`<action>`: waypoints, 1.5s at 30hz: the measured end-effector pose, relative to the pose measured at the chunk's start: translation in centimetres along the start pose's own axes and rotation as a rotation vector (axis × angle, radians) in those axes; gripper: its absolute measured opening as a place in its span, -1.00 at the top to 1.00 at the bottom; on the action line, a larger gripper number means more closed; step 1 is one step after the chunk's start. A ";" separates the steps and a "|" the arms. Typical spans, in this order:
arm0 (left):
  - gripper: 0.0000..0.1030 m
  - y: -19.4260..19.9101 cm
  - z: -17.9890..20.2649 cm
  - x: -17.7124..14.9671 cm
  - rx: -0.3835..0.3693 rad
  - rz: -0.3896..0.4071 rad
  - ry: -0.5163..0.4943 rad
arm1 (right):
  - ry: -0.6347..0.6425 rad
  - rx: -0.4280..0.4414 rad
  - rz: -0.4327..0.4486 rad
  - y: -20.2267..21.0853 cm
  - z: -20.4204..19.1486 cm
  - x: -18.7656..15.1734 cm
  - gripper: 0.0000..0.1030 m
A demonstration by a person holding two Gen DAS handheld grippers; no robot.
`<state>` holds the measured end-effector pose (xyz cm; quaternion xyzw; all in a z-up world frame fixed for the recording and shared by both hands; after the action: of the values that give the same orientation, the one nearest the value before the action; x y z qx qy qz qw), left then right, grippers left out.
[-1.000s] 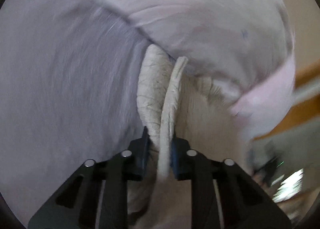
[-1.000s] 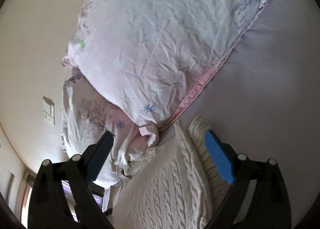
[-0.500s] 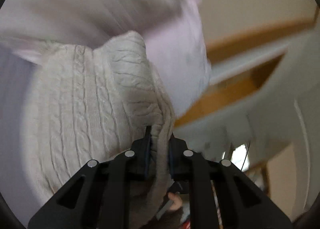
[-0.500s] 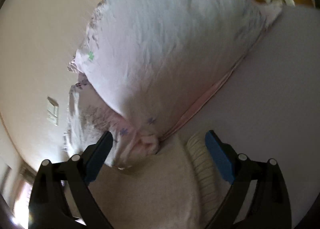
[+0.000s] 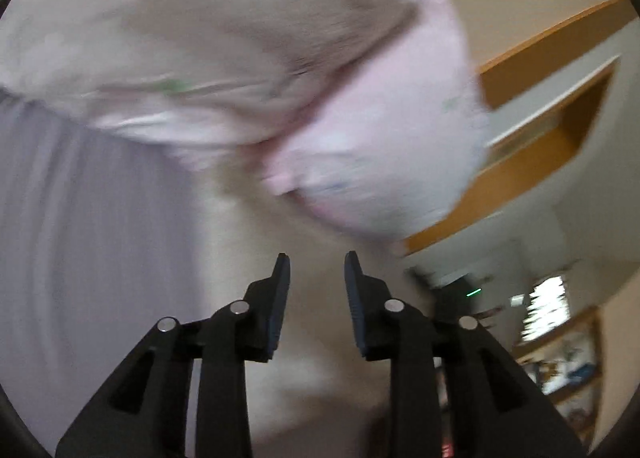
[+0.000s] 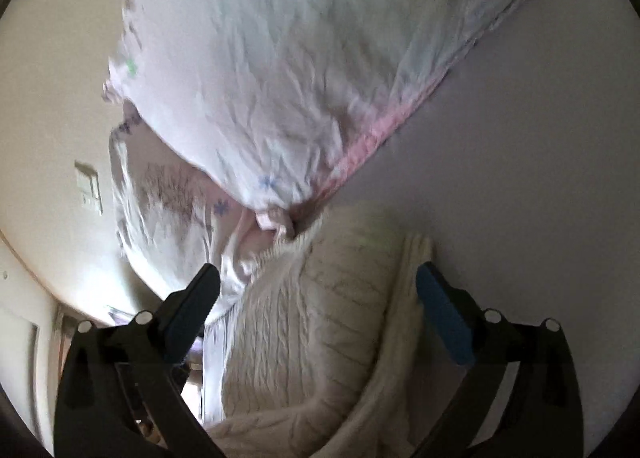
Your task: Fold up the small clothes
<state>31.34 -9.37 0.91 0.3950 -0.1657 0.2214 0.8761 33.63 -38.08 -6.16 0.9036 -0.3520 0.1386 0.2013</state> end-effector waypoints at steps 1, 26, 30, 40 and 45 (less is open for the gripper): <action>0.38 -0.7 -0.4 -0.4 0.029 -0.018 -0.001 | 0.002 -0.020 -0.022 -0.5 0.2 -0.3 -0.92; 0.33 0.4 -3.0 -1.0 0.159 0.034 -0.177 | 0.229 0.097 -0.235 -7.5 -6.4 -7.4 0.22; 0.34 4.6 -6.8 0.5 0.350 0.183 -0.203 | 0.320 -0.126 -0.201 -7.3 -5.7 -6.4 -0.14; 0.32 4.0 -1.0 -5.3 0.205 0.115 -0.321 | 0.438 -0.225 -0.241 -6.8 -7.4 -7.7 0.86; 0.33 0.6 -2.4 -7.4 0.240 -0.005 -0.327 | 0.452 -0.304 -0.036 -3.1 -6.0 -3.8 0.88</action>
<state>25.01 -9.04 -3.71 0.5279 -0.2773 0.1702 0.7845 32.44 -31.00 -3.22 0.8151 -0.2988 0.2786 0.4107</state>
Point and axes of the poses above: each gripper's, at about its wrist camera, not at the fingertips, and y roughly against the way its jaws point, z to its right, x to its top, the point moved 10 cm from there along -y, roughly the way its jaws point, and after that the axes turned 10 degrees about x, right-handed, at the moved point
